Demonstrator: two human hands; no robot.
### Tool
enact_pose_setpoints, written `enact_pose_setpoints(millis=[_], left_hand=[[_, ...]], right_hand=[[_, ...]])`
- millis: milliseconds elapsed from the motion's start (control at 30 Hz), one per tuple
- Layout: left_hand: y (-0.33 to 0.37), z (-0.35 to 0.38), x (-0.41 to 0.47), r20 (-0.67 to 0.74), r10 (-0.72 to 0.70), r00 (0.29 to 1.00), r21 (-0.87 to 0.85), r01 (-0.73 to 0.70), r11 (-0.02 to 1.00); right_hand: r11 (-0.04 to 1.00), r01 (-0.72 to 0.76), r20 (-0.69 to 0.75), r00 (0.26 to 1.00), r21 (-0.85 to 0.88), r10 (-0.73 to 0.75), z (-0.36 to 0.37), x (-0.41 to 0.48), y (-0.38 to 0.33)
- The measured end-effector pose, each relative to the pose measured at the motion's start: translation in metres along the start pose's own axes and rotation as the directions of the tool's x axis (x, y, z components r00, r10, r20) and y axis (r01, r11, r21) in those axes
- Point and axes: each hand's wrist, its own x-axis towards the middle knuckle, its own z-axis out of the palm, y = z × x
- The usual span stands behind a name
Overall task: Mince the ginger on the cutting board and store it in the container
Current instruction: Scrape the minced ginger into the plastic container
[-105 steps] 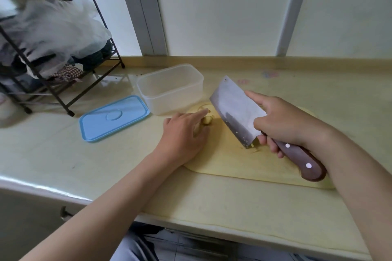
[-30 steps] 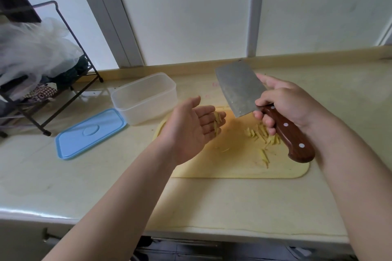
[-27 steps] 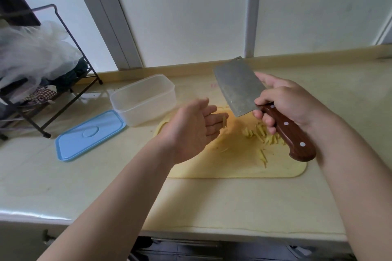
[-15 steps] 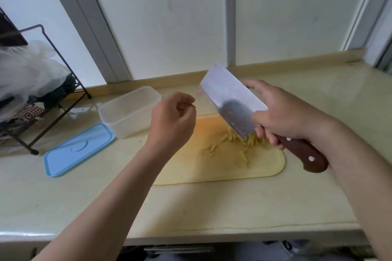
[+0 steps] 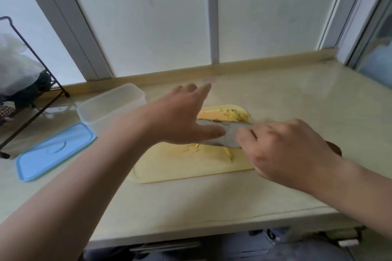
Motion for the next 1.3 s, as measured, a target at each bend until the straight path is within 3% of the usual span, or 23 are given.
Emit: enact_pose_setpoints(millis=[167, 333, 800, 1167, 1300], left_hand=[[0.006, 0.023, 0.022, 0.096, -0.043, 0.994, 0.133, 0.03, 0.991], [0.011, 0.043, 0.044, 0.043, -0.049, 0.998, 0.229, 0.038, 0.973], [-0.017, 0.051, 0.08, 0.019, -0.096, 0.995, 0.333, 0.084, 0.939], [-0.031, 0.045, 0.089, -0.088, -0.118, 0.989, 0.278, 0.138, 0.951], [-0.033, 0.043, 0.089, -0.217, -0.08, 0.973, 0.038, 0.09, 0.995]], right_hand=[[0.999, -0.017, -0.135, 0.991, -0.047, 0.01, 0.016, -0.013, -0.011], [0.995, -0.041, -0.179, 0.983, -0.086, 0.025, 0.018, -0.016, -0.014], [0.994, -0.068, -0.056, 0.996, -0.085, 0.063, 0.012, -0.04, -0.007], [0.99, -0.113, -0.041, 0.993, -0.081, 0.11, 0.006, -0.049, -0.002], [0.991, -0.113, -0.003, 0.994, -0.066, 0.113, 0.005, -0.051, 0.0]])
